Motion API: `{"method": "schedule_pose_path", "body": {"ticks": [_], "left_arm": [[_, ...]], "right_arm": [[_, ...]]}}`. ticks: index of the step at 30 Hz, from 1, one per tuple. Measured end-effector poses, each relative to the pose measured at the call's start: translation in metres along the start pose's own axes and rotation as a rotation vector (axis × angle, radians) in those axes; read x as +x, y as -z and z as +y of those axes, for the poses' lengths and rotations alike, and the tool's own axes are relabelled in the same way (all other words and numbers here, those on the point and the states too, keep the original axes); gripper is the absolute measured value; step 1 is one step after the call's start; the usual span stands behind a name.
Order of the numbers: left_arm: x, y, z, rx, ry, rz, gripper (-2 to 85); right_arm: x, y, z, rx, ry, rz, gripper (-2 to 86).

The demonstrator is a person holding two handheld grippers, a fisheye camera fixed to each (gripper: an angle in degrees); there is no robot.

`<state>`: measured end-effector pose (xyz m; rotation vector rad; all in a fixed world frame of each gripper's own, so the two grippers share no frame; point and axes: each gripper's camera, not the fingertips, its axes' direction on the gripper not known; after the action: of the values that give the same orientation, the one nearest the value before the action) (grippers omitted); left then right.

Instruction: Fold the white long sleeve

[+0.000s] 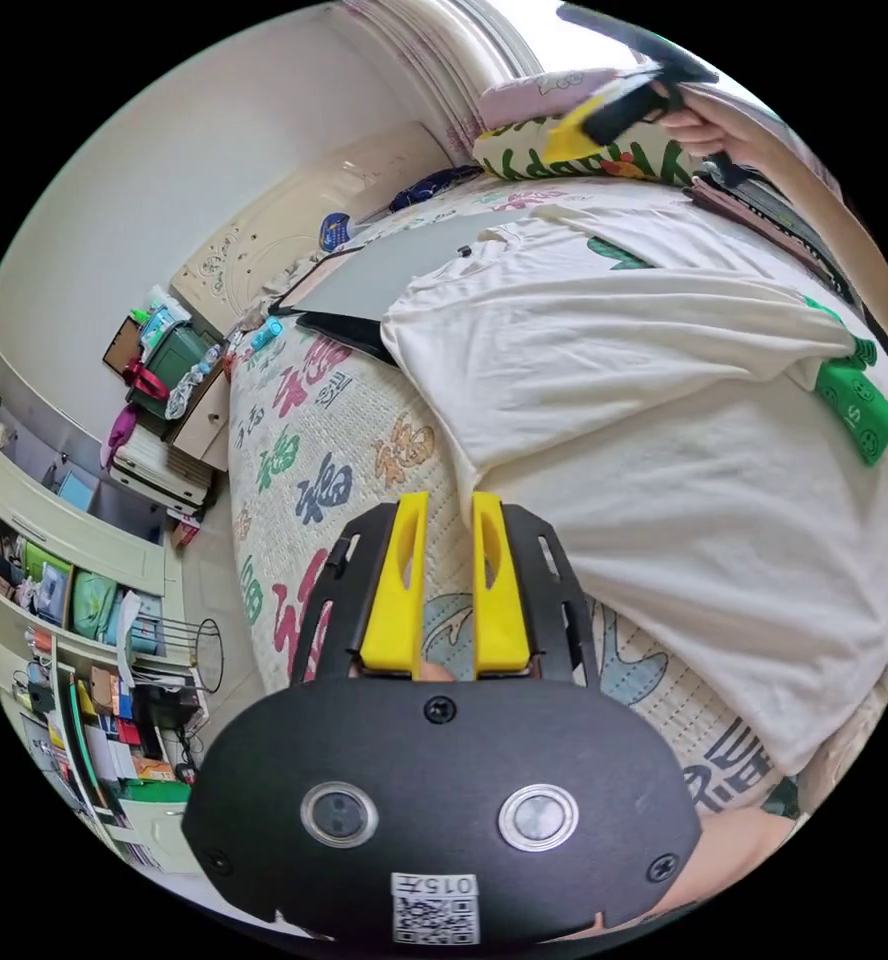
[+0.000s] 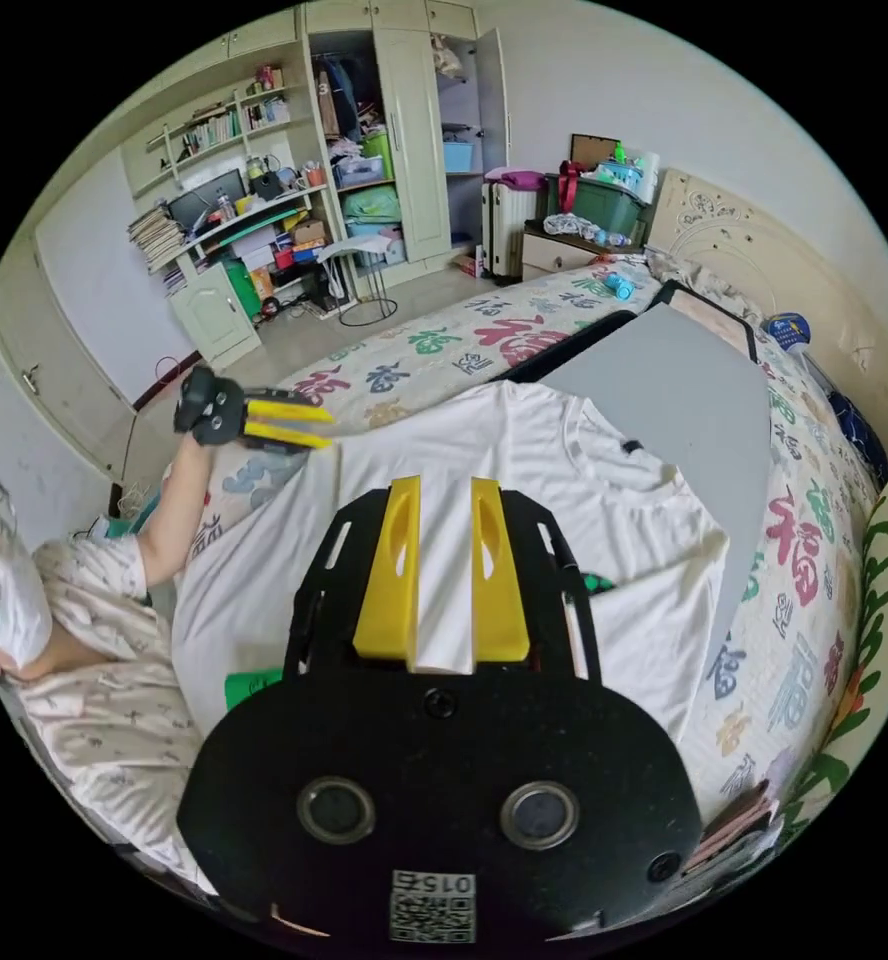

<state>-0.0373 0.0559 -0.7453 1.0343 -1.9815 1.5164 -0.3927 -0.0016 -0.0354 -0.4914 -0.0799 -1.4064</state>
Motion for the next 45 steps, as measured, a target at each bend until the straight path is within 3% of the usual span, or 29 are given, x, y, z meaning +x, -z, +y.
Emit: {"method": "schedule_pose_path", "body": {"ticks": [6,9,11,13,19,22,26,35,45], "left_arm": [[0.001,0.067,0.036,0.279,0.037,0.011,4.7],[0.011,0.063,0.014,0.401,0.108,0.119,2.6],[0.034,0.044,-0.008,0.398,0.075,0.189,1.9],[0.053,0.032,-0.018,0.363,0.031,0.175,1.8],[0.066,0.024,-0.016,0.36,0.007,0.161,1.4],[0.059,0.03,-0.009,0.394,0.033,0.171,1.1],[0.057,0.028,-0.006,0.4,0.035,0.206,0.7],[0.068,0.024,-0.004,0.392,0.022,0.195,0.5],[0.069,0.019,-0.001,0.391,0.031,0.201,0.5]], "right_arm": [[-0.01,-0.034,0.186,0.011,-0.109,0.219,7.2],[-0.016,-0.1,0.212,-0.039,-0.076,0.523,2.2],[-0.037,-0.176,0.209,-0.085,0.063,0.869,-0.3],[-0.052,-0.245,0.2,-0.156,0.214,1.069,-0.7],[-0.038,-0.45,0.21,-0.405,0.543,1.49,-1.0],[-0.019,-0.489,0.218,-0.428,0.564,1.53,-1.0],[0.013,-0.554,0.227,-0.648,0.709,1.623,-1.0],[0.084,-0.63,0.235,-0.697,0.749,1.513,-0.8],[0.156,-0.686,0.238,-0.697,0.75,1.518,-0.8]]}}
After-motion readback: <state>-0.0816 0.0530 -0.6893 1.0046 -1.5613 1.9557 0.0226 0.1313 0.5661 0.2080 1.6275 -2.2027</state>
